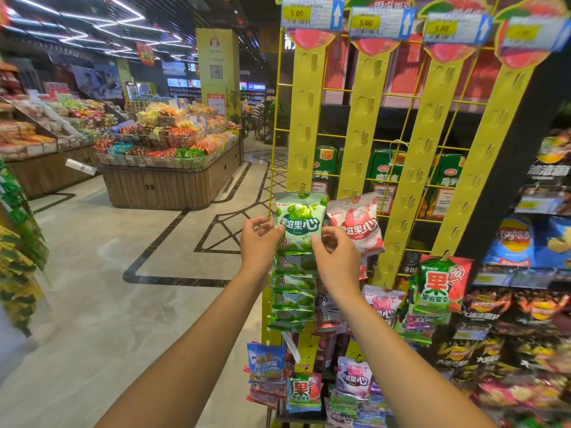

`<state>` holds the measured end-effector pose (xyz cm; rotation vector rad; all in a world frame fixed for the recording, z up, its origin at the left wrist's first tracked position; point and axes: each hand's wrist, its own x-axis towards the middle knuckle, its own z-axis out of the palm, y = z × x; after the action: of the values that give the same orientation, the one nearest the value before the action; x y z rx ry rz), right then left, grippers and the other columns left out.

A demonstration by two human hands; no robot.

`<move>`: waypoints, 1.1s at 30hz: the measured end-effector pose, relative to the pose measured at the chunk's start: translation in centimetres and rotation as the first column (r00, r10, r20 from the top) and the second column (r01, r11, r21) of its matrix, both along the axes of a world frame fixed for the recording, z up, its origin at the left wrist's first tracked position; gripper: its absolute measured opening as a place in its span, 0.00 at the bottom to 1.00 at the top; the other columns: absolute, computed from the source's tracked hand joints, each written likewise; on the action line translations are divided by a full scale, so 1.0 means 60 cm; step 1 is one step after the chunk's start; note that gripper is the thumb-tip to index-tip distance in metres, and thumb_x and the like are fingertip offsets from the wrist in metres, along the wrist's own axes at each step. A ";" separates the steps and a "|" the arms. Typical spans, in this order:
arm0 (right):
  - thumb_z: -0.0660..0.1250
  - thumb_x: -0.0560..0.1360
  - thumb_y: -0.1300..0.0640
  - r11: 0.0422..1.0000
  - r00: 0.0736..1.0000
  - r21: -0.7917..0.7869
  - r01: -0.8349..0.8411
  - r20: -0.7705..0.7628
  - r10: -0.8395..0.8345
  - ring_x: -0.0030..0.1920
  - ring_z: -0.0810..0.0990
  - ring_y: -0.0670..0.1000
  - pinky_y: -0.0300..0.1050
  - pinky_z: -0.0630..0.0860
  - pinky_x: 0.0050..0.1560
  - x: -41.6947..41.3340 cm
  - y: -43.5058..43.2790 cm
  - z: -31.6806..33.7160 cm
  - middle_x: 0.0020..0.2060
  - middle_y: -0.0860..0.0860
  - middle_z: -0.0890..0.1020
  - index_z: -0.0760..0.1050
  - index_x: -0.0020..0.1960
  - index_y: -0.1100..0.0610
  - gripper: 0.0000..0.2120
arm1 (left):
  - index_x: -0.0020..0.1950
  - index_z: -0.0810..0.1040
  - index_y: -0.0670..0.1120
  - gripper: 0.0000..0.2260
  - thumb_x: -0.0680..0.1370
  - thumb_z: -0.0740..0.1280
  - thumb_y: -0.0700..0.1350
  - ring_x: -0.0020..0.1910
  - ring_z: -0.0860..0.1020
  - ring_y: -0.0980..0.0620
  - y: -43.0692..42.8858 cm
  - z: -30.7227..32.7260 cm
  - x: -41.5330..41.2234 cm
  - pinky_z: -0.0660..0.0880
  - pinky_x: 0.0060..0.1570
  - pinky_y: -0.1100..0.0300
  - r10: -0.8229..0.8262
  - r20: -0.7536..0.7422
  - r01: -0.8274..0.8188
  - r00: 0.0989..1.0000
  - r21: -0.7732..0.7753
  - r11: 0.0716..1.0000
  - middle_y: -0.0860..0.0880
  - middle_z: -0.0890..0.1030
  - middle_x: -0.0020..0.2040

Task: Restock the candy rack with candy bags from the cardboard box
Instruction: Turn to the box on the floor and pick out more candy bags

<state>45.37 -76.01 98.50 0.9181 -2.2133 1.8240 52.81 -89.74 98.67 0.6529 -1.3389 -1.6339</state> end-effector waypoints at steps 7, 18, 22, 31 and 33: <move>0.69 0.80 0.51 1.000 0.999 -0.011 -0.001 0.032 0.002 0.43 0.81 0.37 0.36 0.78 0.40 0.004 -0.001 -0.001 0.47 0.38 0.80 0.76 0.58 0.49 0.08 | 0.61 0.74 0.46 0.15 0.79 0.74 0.37 0.58 0.83 0.52 0.007 0.013 0.004 0.83 0.57 0.55 -0.039 -0.047 0.036 0.998 -0.057 0.998 0.45 0.82 0.60; 0.70 0.80 0.53 1.000 1.000 0.029 0.004 0.018 -0.005 0.48 0.81 0.39 0.35 0.77 0.43 0.004 -0.003 -0.004 0.46 0.36 0.80 0.76 0.56 0.46 0.07 | 0.61 0.75 0.47 0.15 0.78 0.76 0.44 0.53 0.83 0.58 0.003 -0.006 0.004 0.80 0.52 0.62 0.040 0.035 -0.034 0.999 -0.156 0.987 0.47 0.83 0.58; 0.70 0.80 0.52 0.999 1.000 0.041 -0.001 0.008 0.000 0.51 0.80 0.42 0.37 0.76 0.50 0.003 -0.001 -0.005 0.48 0.39 0.80 0.79 0.63 0.51 0.12 | 0.62 0.75 0.49 0.15 0.79 0.75 0.45 0.55 0.83 0.57 0.005 -0.005 0.015 0.82 0.56 0.57 0.016 0.062 -0.002 0.998 -0.207 0.978 0.49 0.82 0.59; 0.68 0.80 0.49 0.960 0.989 0.253 -0.119 -0.054 0.137 0.60 0.79 0.46 0.46 0.77 0.62 0.010 0.038 0.008 0.63 0.43 0.79 0.71 0.75 0.53 0.25 | 0.68 0.71 0.55 0.20 0.79 0.74 0.50 0.63 0.77 0.55 0.029 -0.003 0.055 0.79 0.59 0.51 0.156 0.299 0.046 0.942 -0.571 0.819 0.53 0.77 0.66; 0.68 0.80 0.50 0.956 0.989 0.268 -0.121 -0.050 0.139 0.54 0.79 0.45 0.43 0.77 0.57 0.009 0.060 0.014 0.59 0.43 0.80 0.71 0.75 0.53 0.25 | 0.72 0.71 0.53 0.23 0.80 0.73 0.51 0.66 0.74 0.53 0.040 -0.005 0.063 0.76 0.62 0.52 0.238 0.346 0.062 0.908 -0.671 0.739 0.52 0.75 0.68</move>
<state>45.94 -72.43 99.31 1.1814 -2.4463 1.5417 56.58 -87.32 98.35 0.6104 -2.0280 -0.8254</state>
